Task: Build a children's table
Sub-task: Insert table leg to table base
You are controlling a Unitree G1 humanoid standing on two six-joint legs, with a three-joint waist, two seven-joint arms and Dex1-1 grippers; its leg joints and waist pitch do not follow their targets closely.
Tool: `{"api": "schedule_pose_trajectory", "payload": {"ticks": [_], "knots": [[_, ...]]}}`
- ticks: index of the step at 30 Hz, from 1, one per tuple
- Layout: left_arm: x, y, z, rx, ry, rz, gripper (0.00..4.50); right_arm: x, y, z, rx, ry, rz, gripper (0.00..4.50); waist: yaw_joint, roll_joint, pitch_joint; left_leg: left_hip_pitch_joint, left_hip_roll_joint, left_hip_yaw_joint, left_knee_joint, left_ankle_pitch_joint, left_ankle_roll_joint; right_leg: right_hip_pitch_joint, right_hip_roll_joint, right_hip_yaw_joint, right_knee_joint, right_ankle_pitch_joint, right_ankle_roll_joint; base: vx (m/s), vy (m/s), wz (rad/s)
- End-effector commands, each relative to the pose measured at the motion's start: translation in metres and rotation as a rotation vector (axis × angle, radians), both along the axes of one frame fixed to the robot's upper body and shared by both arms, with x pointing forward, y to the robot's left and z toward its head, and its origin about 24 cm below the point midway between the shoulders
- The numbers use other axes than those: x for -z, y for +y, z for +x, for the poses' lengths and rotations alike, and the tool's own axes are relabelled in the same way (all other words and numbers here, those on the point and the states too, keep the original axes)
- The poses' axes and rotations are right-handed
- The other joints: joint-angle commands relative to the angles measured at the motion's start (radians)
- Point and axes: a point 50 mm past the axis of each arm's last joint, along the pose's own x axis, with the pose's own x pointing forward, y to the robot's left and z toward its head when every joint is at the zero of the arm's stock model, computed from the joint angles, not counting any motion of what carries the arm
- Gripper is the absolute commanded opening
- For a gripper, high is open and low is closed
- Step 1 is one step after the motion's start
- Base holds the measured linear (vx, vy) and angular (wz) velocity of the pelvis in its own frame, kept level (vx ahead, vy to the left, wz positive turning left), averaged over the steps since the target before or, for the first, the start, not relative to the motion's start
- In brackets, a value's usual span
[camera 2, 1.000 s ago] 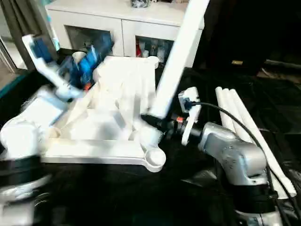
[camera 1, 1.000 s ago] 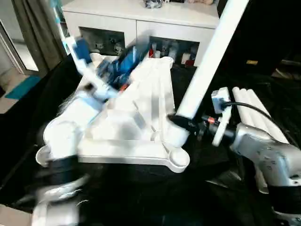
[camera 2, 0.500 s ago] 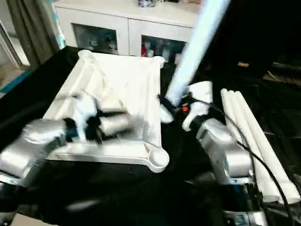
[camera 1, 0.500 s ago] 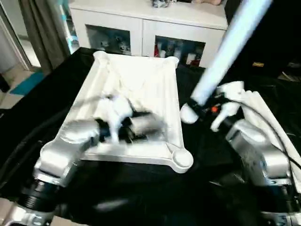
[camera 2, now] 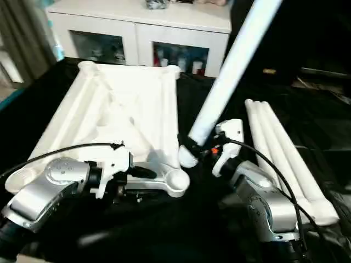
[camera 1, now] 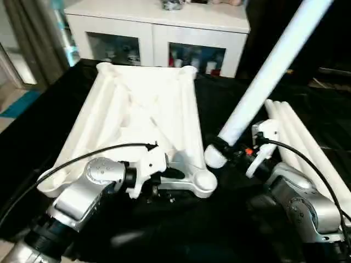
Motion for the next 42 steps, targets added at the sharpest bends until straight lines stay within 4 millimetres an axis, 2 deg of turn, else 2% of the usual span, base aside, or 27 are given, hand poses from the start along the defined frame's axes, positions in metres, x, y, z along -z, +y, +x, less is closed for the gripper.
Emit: {"api": "schedule_pose_trajectory", "payload": {"ticks": [1,2,3,8,11,13,15,16,17,18,20,21,23,27,28,33,36,39,40,42], "knots": [[0.002,0.001,0.003,0.014,-0.019,0.039,2.17,-0.007,-0.001,-0.002,-0.003,-0.042,-0.009,1.9,0.002,0.005,-0.064,-0.004,0.027,0.003,-0.087,-0.149,0.013,0.053,-0.052,0.034,-0.071,-0.275,-0.172,0.0,0.0,0.0],[0.003,0.001,0.004,0.011,-0.021,0.04,2.05,-0.008,-0.001,-0.002,0.002,-0.045,-0.004,1.9,0.003,0.007,-0.066,-0.007,0.026,0.002,-0.087,-0.131,0.012,0.056,-0.053,0.033,-0.068,-0.253,-0.176,0.0,0.0,0.0],[0.003,0.002,0.006,0.003,-0.024,0.043,2.05,-0.008,-0.001,-0.002,-0.007,-0.044,-0.001,1.9,0.003,0.015,-0.068,-0.007,0.027,0.001,-0.086,-0.117,0.01,0.057,-0.054,0.033,-0.064,-0.223,-0.183,0.0,0.0,0.0],[0.008,0.005,0.008,-0.007,-0.012,0.074,1.63,-0.008,-0.003,-0.006,-0.03,-0.036,-0.009,1.9,0.003,0.01,-0.069,-0.009,0.027,0.002,-0.084,-0.103,0.019,0.061,-0.053,0.032,-0.059,-0.156,-0.208,0.0,0.0,0.0],[0.012,0.007,0.009,-0.011,-0.013,0.096,1.36,-0.008,-0.003,-0.007,-0.04,-0.035,-0.011,1.9,0.003,0.009,-0.067,-0.008,0.027,0.002,-0.085,-0.119,0.021,0.061,-0.054,0.032,-0.063,-0.187,-0.205,0.0,0.0,0.0],[0.013,0.008,0.011,-0.016,-0.01,0.1,1.09,-0.009,-0.003,-0.007,-0.047,-0.037,-0.012,1.9,0.002,0.007,-0.066,-0.009,0.027,0.001,-0.086,-0.139,0.015,0.061,-0.056,0.033,-0.067,-0.244,-0.191,0.0,0.0,0.0],[0.014,0.008,0.011,-0.012,-0.009,0.105,1.09,-0.009,-0.003,-0.007,-0.052,-0.038,-0.013,1.9,0.001,0.007,-0.066,-0.009,0.028,0.001,-0.086,-0.136,0.014,0.06,-0.056,0.034,-0.068,-0.247,-0.188,0.0,0.0,0.0],[0.015,0.009,0.011,0.002,-0.005,0.119,0.9,-0.01,-0.002,-0.007,-0.063,-0.04,-0.014,1.9,0.001,0.007,-0.065,-0.009,0.028,0.0,-0.087,-0.138,0.016,0.059,-0.056,0.034,-0.069,-0.251,-0.188,0.0,0.0,0.0],[0.015,0.01,0.011,0.012,-0.006,0.13,0.9,-0.01,-0.002,-0.007,-0.069,-0.041,-0.015,1.9,0.001,0.007,-0.065,-0.008,0.028,0.001,-0.087,-0.14,0.015,0.059,-0.056,0.034,-0.069,-0.254,-0.188,0.0,0.0,0.0],[0.016,0.01,0.011,0.02,-0.009,0.14,0.72,-0.01,-0.001,-0.008,-0.073,-0.043,-0.017,1.9,0.001,0.01,-0.066,-0.008,0.028,0.0,-0.086,-0.14,0.015,0.058,-0.056,0.033,-0.069,-0.25,-0.188,0.0,0.0,0.0],[0.016,0.012,0.012,0.021,-0.008,0.147,0.65,-0.011,-0.002,-0.007,-0.074,-0.044,-0.017,1.9,0.001,0.012,-0.067,-0.008,0.029,0.0,-0.087,-0.139,0.013,0.059,-0.056,0.033,-0.067,-0.238,-0.192,0.0,0.0,0.0],[0.016,0.012,0.013,0.02,-0.009,0.149,0.65,-0.011,-0.002,-0.007,-0.075,-0.045,-0.018,1.9,0.0,0.01,-0.067,-0.009,0.028,-0.001,-0.086,-0.136,0.014,0.06,-0.056,0.033,-0.066,-0.23,-0.194,0.0,0.0,0.0],[0.014,0.013,0.016,0.015,-0.006,0.142,0.35,-0.013,-0.003,-0.006,-0.081,-0.047,-0.018,1.9,0.0,0.011,-0.068,-0.009,0.027,0.0,-0.085,-0.123,0.015,0.061,-0.055,0.033,-0.064,-0.203,-0.203,0.0,0.0,0.0],[0.01,0.012,0.018,0.008,0.001,0.102,0.22,-0.012,-0.003,-0.007,-0.113,-0.025,-0.018,1.9,0.0,0.01,-0.069,-0.009,0.027,0.0,-0.084,-0.112,0.021,0.064,-0.056,0.032,-0.061,-0.175,-0.217,0.0,0.0,0.0],[0.009,0.011,0.018,0.006,0.009,0.08,0.05,-0.011,-0.002,-0.009,-0.139,-0.006,-0.025,1.9,-0.002,0.009,-0.069,-0.01,0.027,0.0,-0.083,-0.114,0.024,0.065,-0.056,0.032,-0.062,-0.175,-0.223,0.0,0.0,0.0],[0.013,0.01,0.018,0.013,0.027,0.094,0.0,-0.002,0.0,-0.01,-0.189,0.061,-0.09,1.9,-0.004,0.006,-0.068,-0.012,0.028,0.0,-0.083,-0.114,0.029,0.065,-0.057,0.032,-0.064,-0.195,-0.221,0.0,0.0,0.0],[0.02,0.007,0.02,-0.003,0.023,0.129,0.0,-0.002,0.001,-0.006,-0.192,0.068,-0.097,1.9,-0.004,0.007,-0.066,-0.01,0.028,0.0,-0.084,-0.133,0.025,0.062,-0.057,0.032,-0.069,-0.243,-0.212,0.0,0.0,0.0],[0.025,-0.002,0.027,-0.057,0.01,0.128,0.0,-0.001,0.001,0.0,-0.193,0.089,-0.111,1.9,-0.003,0.006,-0.065,-0.005,0.028,0.002,-0.083,-0.148,0.021,0.058,-0.056,0.033,-0.075,-0.282,-0.201,0.0,0.0,0.0],[0.024,-0.009,0.031,-0.078,-0.001,0.109,0.0,0.0,0.0,0.003,-0.185,0.095,-0.126,1.9,-0.003,0.001,-0.066,-0.006,0.028,0.003,-0.082,-0.144,0.022,0.059,-0.058,0.034,-0.074,-0.288,-0.199,0.0,0.0,0.0],[0.022,-0.016,0.034,-0.096,-0.007,0.081,0.0,0.002,-0.001,0.006,-0.176,0.097,-0.141,1.9,-0.001,0.0,-0.067,-0.008,0.026,0.004,-0.081,-0.14,0.023,0.059,-0.058,0.034,-0.077,-0.3,-0.194,0.0,0.0,0.0]]}}
